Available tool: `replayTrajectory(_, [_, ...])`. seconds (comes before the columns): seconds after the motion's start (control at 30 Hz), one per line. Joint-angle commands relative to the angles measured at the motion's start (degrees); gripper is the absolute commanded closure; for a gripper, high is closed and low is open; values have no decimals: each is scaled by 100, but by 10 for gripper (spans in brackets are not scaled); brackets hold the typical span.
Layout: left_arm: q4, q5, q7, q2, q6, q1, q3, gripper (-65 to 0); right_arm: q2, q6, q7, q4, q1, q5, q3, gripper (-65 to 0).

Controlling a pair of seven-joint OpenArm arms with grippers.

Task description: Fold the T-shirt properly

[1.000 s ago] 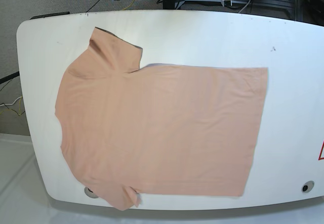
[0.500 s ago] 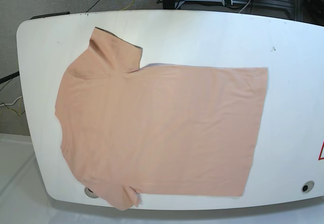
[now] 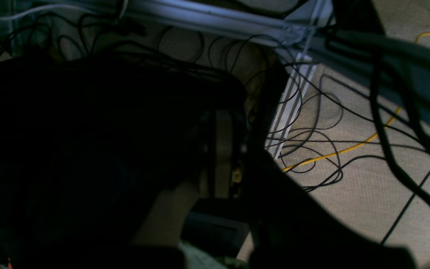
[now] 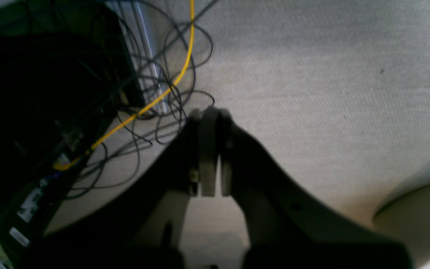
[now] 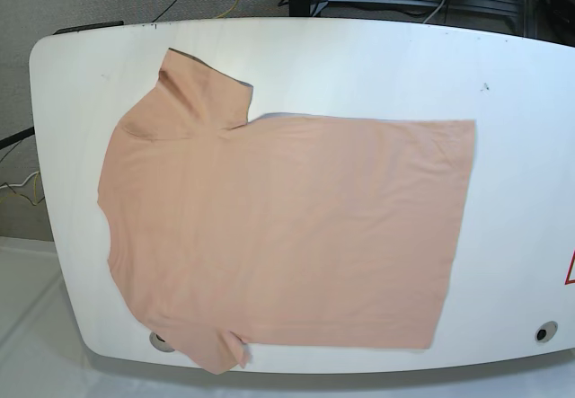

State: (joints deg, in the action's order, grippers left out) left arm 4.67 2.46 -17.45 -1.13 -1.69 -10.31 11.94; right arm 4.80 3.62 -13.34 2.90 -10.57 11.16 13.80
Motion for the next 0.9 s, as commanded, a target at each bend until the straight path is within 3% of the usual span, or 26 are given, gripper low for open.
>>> replayTrajectory(0.0, [-111, -11, -45, 24, -23, 115, -7, 0, -2, 42, -4, -6, 77, -1, 44, -5])
replayTrajectory(0.87, [-167, -45, -31, 22, 0, 178, -1, -15, -32, 91, -102, 55, 50, -10, 46, -3])
